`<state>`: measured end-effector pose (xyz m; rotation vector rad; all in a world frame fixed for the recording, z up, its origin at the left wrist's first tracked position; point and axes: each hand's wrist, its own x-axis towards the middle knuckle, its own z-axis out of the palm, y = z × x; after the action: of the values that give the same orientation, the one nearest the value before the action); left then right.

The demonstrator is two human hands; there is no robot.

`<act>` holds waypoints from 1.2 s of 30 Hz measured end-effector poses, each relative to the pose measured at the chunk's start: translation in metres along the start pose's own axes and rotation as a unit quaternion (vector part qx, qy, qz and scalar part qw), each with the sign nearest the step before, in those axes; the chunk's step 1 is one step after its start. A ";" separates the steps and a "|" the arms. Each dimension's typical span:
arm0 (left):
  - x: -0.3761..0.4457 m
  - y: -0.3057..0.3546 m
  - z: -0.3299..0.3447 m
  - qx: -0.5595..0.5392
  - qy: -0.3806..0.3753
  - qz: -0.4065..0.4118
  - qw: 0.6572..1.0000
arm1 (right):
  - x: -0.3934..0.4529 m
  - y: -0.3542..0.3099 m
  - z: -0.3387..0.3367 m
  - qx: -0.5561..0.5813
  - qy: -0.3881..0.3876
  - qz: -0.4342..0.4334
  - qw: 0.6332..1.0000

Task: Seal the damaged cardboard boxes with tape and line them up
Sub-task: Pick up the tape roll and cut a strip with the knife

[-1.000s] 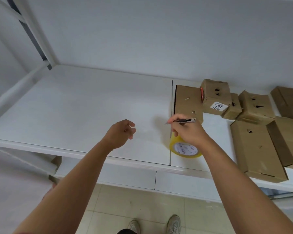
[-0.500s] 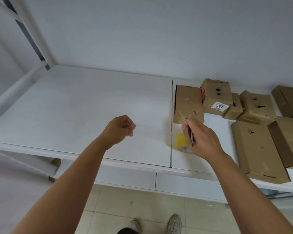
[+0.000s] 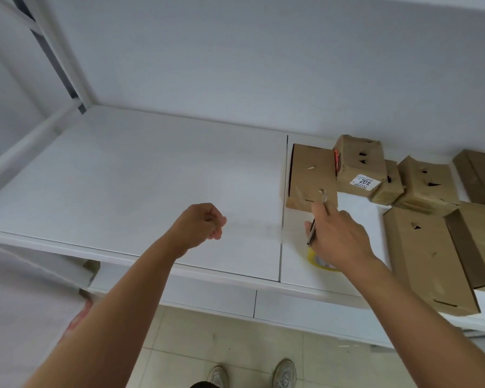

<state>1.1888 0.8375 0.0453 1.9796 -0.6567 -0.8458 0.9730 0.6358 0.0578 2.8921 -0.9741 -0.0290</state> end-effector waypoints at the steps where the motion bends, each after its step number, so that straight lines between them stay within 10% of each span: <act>1: -0.001 0.001 0.000 -0.006 -0.010 0.001 1.000 | 0.002 0.002 0.000 0.008 -0.005 0.004 1.000; 7: -0.002 0.017 -0.005 -0.022 -0.025 0.032 0.999 | 0.024 -0.008 -0.023 0.177 0.159 -0.097 0.966; 11: 0.000 0.022 -0.010 -0.025 -0.008 0.039 0.999 | 0.039 -0.047 -0.021 0.664 0.011 -0.022 0.748; 19: -0.001 0.005 -0.014 -0.024 0.002 -0.022 0.999 | 0.035 -0.029 0.021 0.828 -0.008 0.125 0.547; 28: -0.009 -0.030 -0.003 -0.201 -0.030 -0.180 0.962 | 0.048 -0.032 0.020 0.831 -0.034 0.073 0.551; 36: -0.016 -0.044 0.009 -0.174 0.019 -0.156 0.972 | 0.061 -0.057 0.030 0.715 -0.066 0.028 0.696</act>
<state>1.1773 0.8662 0.0088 1.7934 -0.1565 -1.0293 1.0549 0.6418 0.0233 4.2006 -1.5912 0.9902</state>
